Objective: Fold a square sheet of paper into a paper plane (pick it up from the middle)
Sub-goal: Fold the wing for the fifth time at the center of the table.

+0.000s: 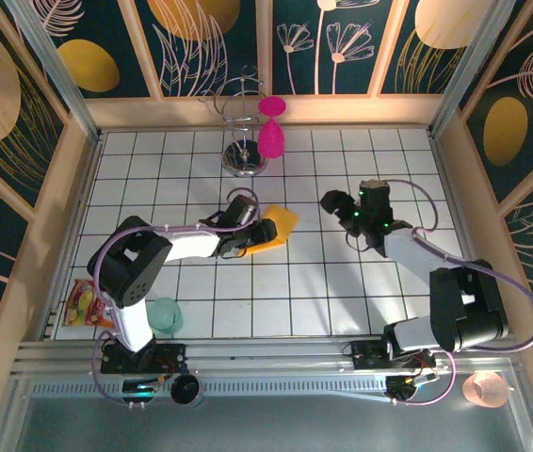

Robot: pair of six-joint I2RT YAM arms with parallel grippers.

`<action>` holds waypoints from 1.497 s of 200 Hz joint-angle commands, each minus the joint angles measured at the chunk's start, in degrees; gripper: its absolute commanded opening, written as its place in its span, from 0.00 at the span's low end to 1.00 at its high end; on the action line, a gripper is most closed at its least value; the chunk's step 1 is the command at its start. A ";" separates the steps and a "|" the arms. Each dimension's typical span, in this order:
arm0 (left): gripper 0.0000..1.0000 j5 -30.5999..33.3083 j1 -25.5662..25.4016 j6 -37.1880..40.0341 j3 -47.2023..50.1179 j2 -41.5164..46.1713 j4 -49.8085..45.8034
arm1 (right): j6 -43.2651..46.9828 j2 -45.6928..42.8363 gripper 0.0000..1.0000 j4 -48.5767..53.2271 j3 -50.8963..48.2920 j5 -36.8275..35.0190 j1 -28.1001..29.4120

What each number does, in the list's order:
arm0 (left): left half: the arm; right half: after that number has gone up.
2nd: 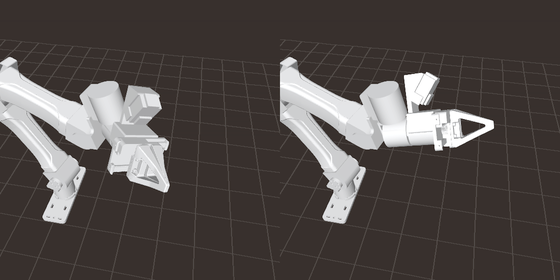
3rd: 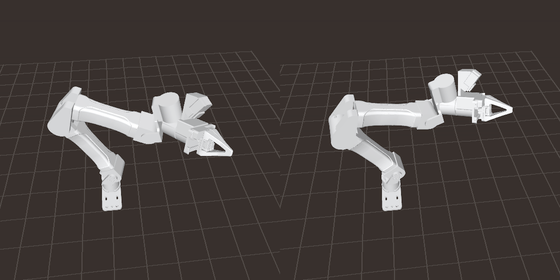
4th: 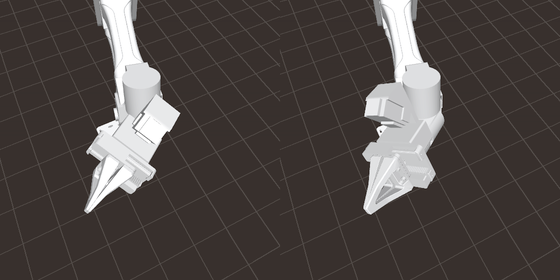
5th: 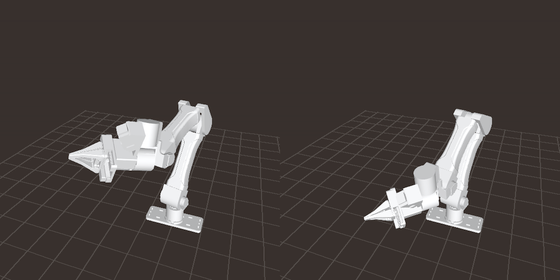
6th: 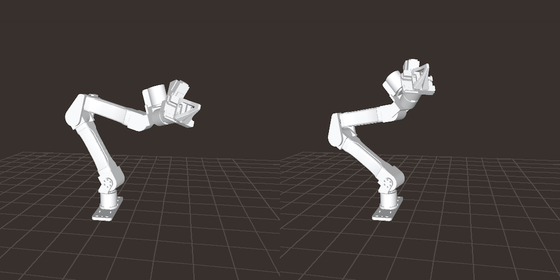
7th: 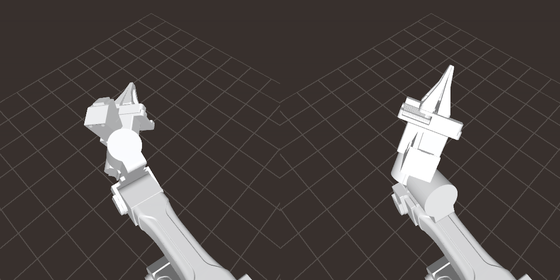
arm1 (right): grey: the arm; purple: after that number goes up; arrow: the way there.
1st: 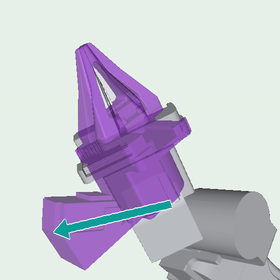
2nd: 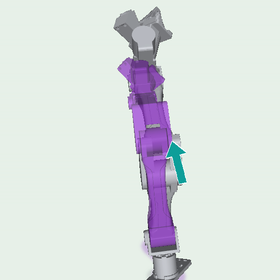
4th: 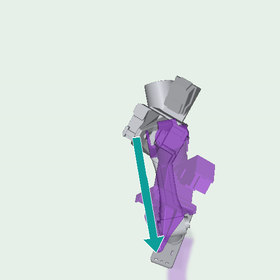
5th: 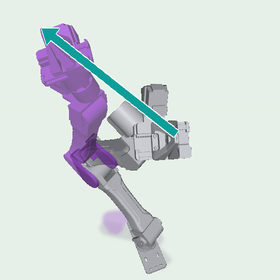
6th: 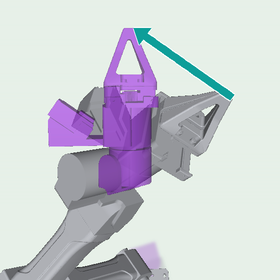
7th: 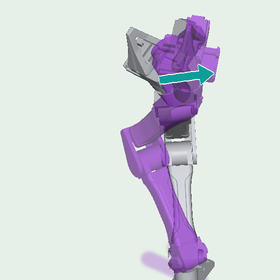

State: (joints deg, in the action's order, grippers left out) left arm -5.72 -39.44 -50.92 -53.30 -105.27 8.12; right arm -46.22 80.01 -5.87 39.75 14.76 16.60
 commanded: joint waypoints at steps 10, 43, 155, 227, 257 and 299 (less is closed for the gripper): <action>0.60 -3.07 0.66 -6.98 4.57 1.30 0.69 | -6.91 2.35 0.71 1.05 1.07 4.32 6.59; 0.56 -5.32 0.86 -14.48 8.52 3.10 5.83 | -14.77 5.45 0.64 -3.88 0.09 4.95 13.24; 0.53 -6.68 2.26 -21.31 13.31 3.28 11.88 | -19.17 14.95 0.40 -7.13 3.29 4.02 18.53; 0.52 -6.76 2.34 -20.77 12.91 3.13 11.14 | -19.07 18.41 0.38 -5.52 5.31 3.98 18.90; 0.52 -6.76 2.35 -20.76 12.86 3.05 11.13 | -18.73 19.11 0.39 -3.60 6.23 3.36 19.15; 0.52 -6.87 2.35 -20.54 12.78 3.02 11.17 | -18.35 19.71 0.41 -0.36 7.15 2.26 19.28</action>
State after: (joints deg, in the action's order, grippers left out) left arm -11.57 -37.06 -70.17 -41.65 -100.97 23.05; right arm -65.04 98.59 -9.85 45.15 18.26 35.31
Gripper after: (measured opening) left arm 0.522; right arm 0.408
